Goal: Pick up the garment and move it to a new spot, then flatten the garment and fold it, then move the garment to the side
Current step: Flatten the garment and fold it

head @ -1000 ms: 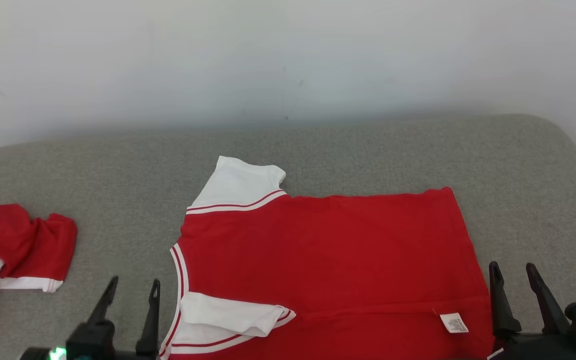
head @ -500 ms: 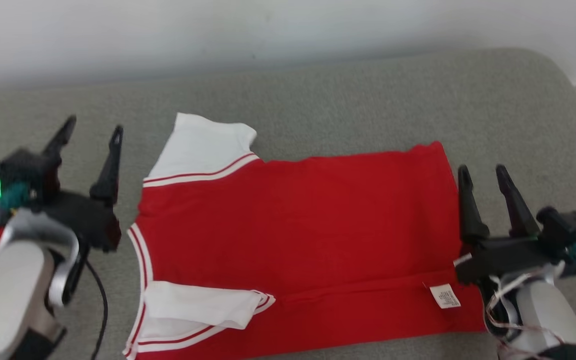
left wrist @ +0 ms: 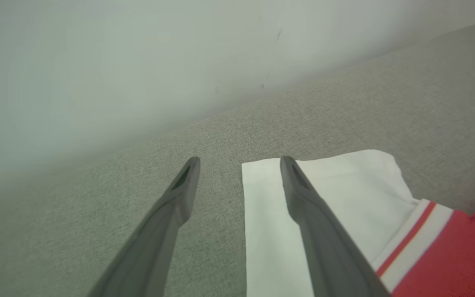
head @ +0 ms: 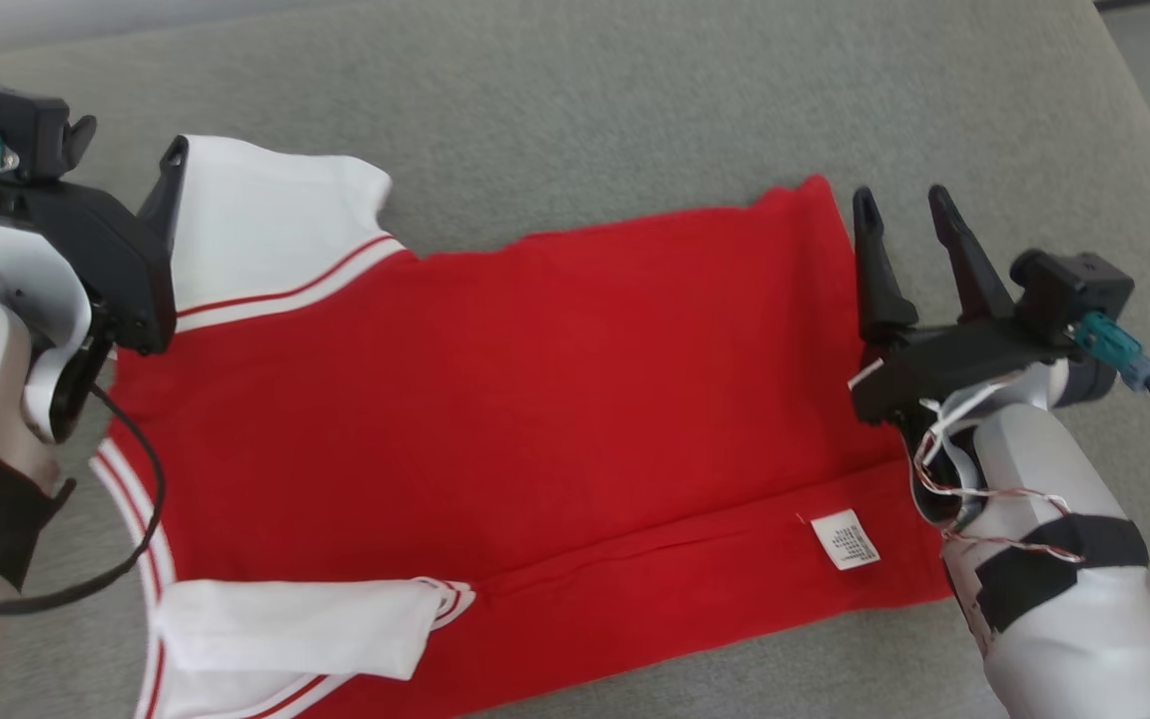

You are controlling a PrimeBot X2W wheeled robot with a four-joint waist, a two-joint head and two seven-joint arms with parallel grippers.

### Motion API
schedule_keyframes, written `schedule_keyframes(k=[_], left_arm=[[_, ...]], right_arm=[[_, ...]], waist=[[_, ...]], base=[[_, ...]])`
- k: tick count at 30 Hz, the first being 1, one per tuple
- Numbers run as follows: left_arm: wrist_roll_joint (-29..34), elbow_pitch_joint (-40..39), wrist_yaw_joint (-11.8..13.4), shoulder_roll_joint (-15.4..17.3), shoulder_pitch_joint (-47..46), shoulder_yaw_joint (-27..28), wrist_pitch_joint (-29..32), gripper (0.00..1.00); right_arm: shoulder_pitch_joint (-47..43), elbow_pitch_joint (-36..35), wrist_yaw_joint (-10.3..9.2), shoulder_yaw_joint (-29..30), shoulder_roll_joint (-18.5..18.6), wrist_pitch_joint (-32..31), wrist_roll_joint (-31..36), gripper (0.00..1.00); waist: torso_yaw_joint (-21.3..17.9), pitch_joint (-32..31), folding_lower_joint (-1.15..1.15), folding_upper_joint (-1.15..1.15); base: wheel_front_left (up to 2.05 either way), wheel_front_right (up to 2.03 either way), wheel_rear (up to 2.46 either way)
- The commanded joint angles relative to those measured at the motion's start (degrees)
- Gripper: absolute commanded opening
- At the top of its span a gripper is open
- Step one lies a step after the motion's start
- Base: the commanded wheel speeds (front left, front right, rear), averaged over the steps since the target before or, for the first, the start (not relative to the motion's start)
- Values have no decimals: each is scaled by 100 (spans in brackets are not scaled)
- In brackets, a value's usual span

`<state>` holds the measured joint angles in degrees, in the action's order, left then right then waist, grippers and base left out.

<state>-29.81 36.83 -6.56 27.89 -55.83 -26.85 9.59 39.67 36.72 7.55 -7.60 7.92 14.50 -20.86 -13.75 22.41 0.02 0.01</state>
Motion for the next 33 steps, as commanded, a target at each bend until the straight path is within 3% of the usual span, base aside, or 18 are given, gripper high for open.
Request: schedule_keyframes(k=[1,13,14,16,31,32,33], left_arm=[[-10,106,-9,-8,-116,-37,22,100],[-89,1591,-87,-163,-811,-342,-140,100],[-83,1666,-90,-180,-837,-367,-189,77],[-62,1787,-93,-204,-878,-428,-284,0],[-445,1690,-85,-718,-1242,-928,-1016,0],[-479,1666,-85,-755,-1269,-976,-1024,0],[-518,1649,-86,-773,-1290,-1025,-1047,0]], right_arm=[[91,61,-9,-36,-32,31,-34,100],[457,357,-9,-360,-35,73,-286,100],[470,374,-9,-365,-19,73,-287,100],[506,425,-9,-409,-1,74,-276,100],[1460,1864,-9,-913,209,-546,-734,100],[1520,2001,-9,-932,213,-681,-788,99],[1581,2107,-9,-1006,219,-791,-792,85]], waist=[[-330,356,-2,-1],[-572,547,-2,-1],[-561,541,-2,-1],[-522,522,-2,-1],[219,345,-2,-1],[272,351,-2,-1],[316,362,-2,-1]], base=[[0,0,0],[0,0,0],[0,0,0],[0,0,0],[0,0,0],[0,0,0],[0,0,0]])
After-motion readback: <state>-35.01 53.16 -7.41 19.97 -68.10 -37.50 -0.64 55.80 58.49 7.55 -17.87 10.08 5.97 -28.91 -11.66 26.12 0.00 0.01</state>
